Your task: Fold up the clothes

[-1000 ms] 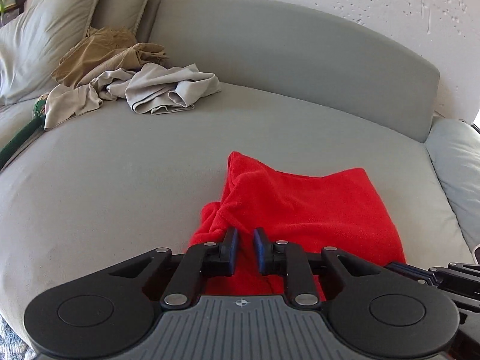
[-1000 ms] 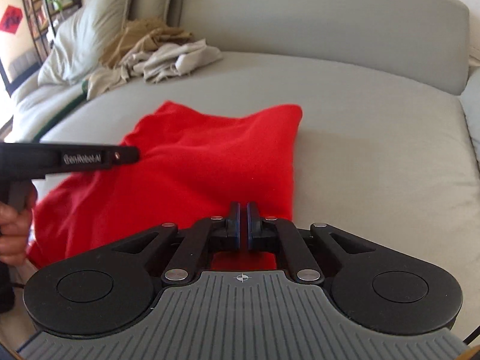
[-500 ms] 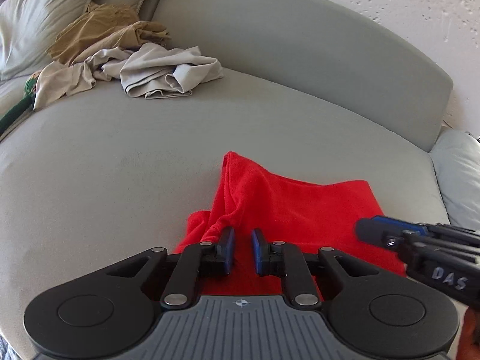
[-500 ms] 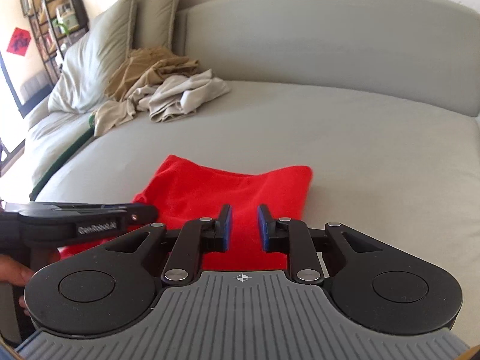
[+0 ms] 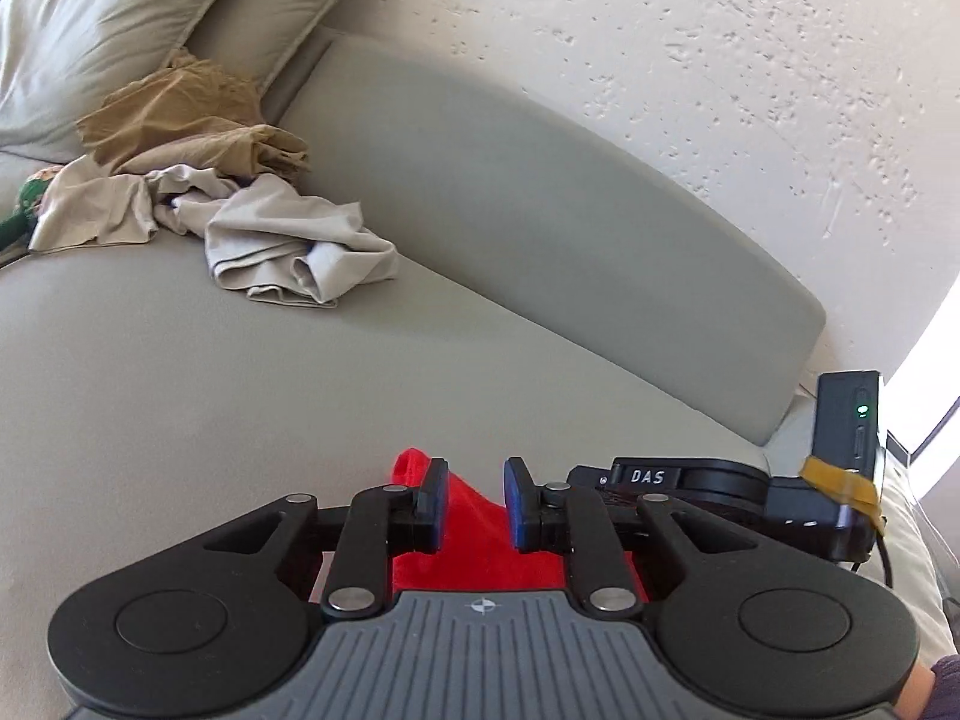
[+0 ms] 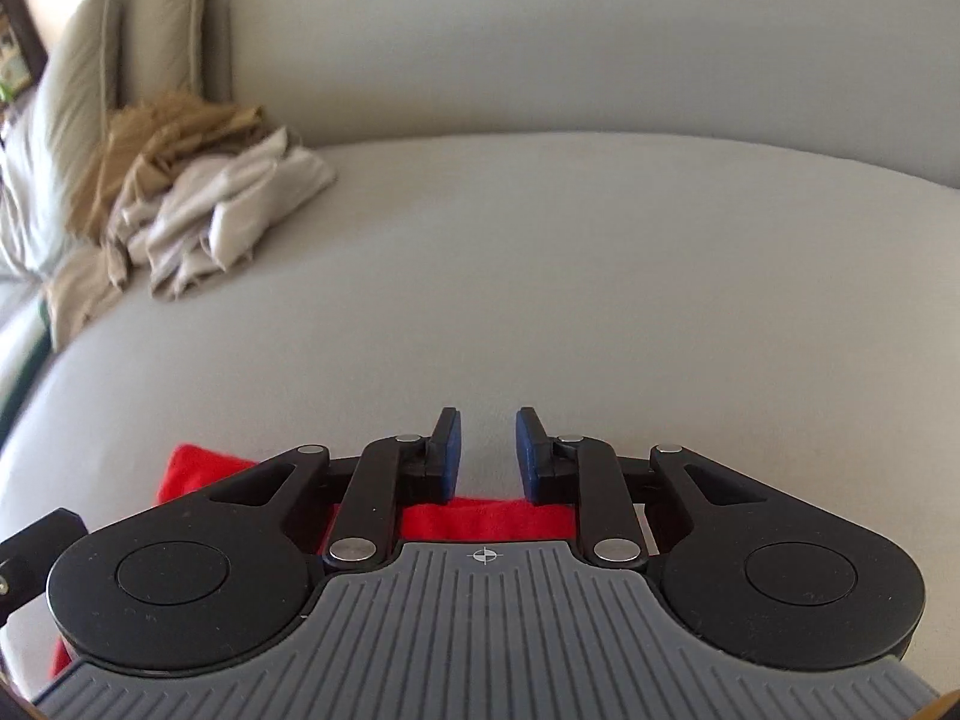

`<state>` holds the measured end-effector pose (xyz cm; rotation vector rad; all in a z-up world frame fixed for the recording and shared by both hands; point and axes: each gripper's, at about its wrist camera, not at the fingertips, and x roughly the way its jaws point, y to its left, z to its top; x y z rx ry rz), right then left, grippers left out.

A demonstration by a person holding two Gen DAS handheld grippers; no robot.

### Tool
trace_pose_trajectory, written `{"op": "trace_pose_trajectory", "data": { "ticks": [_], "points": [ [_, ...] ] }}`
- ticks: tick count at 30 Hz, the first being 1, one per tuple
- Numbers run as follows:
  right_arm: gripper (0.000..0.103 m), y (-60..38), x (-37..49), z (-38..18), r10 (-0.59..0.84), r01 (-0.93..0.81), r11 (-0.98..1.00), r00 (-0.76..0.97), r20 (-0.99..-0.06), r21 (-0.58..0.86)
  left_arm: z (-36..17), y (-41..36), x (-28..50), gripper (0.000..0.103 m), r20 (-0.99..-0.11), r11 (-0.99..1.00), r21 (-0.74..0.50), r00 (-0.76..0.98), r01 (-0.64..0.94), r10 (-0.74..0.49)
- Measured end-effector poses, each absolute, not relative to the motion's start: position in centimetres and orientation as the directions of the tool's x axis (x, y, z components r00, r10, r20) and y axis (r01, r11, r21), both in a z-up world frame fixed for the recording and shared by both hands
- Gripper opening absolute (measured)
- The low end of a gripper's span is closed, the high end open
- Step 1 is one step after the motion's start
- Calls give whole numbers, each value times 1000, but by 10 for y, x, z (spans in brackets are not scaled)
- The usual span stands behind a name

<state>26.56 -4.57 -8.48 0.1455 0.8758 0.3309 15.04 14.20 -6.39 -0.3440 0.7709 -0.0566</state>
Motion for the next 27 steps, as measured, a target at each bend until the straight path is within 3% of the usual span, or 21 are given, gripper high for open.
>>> {"op": "trace_pose_trajectory", "data": {
  "ticks": [3,6,8,12,15,17,21,26,27],
  "points": [
    [24,-64,256,-78,470,-260,882,537,-701,392,-63,140,162,15,-673,943,-330,711,-40,-205],
    [25,-70,235,-74,503,-301,864,513,-695,403,-80,139,192,16,-748,964,-235,657,-127,-96],
    [25,-73,222,-71,503,-319,864,513,-695,390,-83,146,204,11,-744,958,-218,667,-186,-40],
    [31,-94,195,-61,473,-302,881,553,-686,364,-54,148,187,14,-585,949,-241,811,-201,23],
    [42,-120,171,-48,468,-262,882,587,-661,391,-33,151,155,33,-481,951,-287,876,-115,-40],
    [45,-137,154,-41,466,-244,880,603,-648,407,-30,156,128,35,-463,929,-365,878,-61,-124],
    [48,-146,121,-38,466,-266,883,596,-653,387,-31,138,70,36,-537,912,-409,816,-29,-214],
    [46,-126,81,-45,475,-399,872,551,-687,283,-53,102,35,29,-711,982,-166,702,-95,-52],
    [45,-122,72,-47,475,-425,867,542,-693,261,-57,100,33,33,-726,987,-124,688,-103,-19]
  ]
}}
